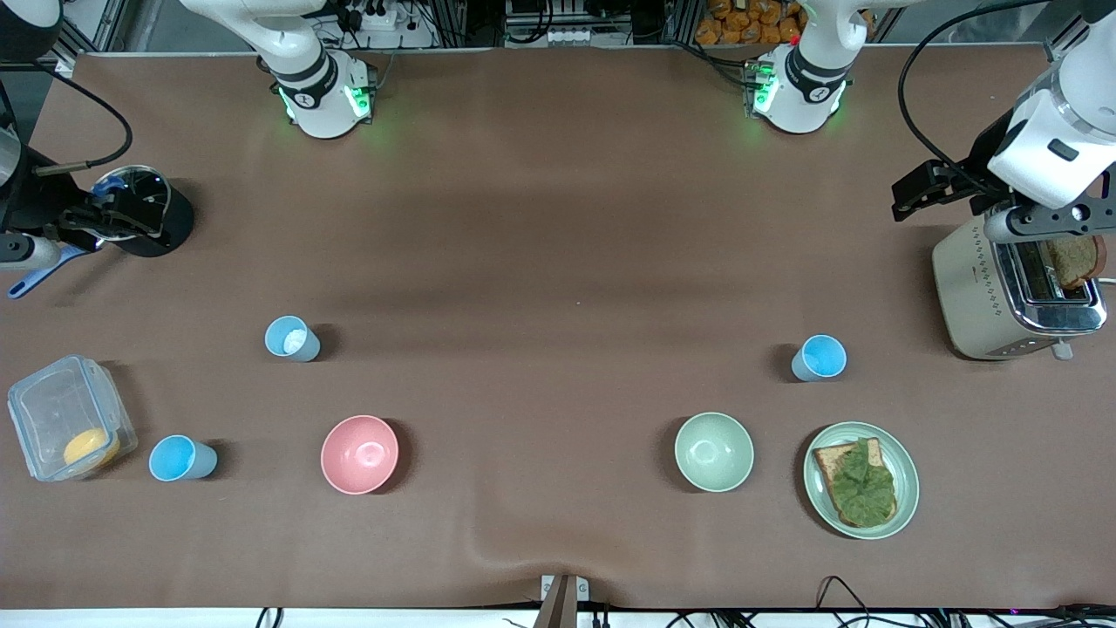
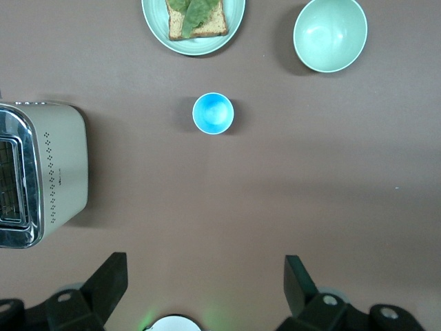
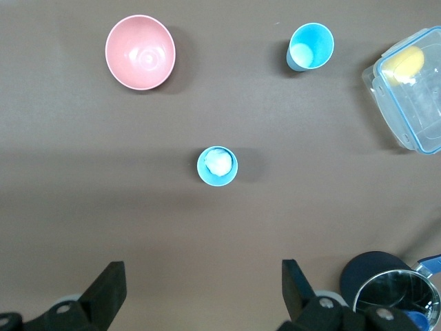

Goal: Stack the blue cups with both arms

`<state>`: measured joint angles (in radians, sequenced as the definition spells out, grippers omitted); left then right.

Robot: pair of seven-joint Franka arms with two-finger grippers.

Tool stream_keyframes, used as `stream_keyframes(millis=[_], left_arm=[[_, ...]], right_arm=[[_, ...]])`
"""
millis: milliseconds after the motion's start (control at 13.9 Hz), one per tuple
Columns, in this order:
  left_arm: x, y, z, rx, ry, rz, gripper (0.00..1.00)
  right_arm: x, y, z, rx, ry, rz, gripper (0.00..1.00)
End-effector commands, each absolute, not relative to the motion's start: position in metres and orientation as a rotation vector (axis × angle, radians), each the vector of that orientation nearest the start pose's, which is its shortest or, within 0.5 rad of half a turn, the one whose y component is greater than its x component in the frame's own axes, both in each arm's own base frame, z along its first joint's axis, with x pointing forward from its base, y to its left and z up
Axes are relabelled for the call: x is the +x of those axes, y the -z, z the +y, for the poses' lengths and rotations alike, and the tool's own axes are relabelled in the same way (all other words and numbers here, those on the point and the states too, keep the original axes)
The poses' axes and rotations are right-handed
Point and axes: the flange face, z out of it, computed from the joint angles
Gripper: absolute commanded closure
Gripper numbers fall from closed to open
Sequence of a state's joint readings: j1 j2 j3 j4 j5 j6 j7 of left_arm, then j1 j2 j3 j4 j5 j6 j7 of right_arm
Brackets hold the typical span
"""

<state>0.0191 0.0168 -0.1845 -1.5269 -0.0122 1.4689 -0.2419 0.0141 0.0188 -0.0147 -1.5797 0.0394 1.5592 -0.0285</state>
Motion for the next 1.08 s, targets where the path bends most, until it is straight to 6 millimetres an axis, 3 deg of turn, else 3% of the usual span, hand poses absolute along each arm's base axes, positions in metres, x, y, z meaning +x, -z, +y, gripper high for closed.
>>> stream_keyframes(millis=[0,575,1006], left_arm=[[0.547,-0.632,-0.089,-3.153,-0.087,-0.078,0.00],[0.548,-0.630,-0.101,-3.154,-0.065,-0.042,0.00],[0.556,-0.630,-0.097,-3.169,-0.063,-0.085,0.00]], right_arm=[[0.560,-0.613,0.005,-3.086,-0.065,-0.043,0.00],[0.560,-0.613,0.008,-3.086,-0.063,-0.050,0.00],[0.560,-0.613,0.007,-3.088,-0.068,-0.048,0.00]])
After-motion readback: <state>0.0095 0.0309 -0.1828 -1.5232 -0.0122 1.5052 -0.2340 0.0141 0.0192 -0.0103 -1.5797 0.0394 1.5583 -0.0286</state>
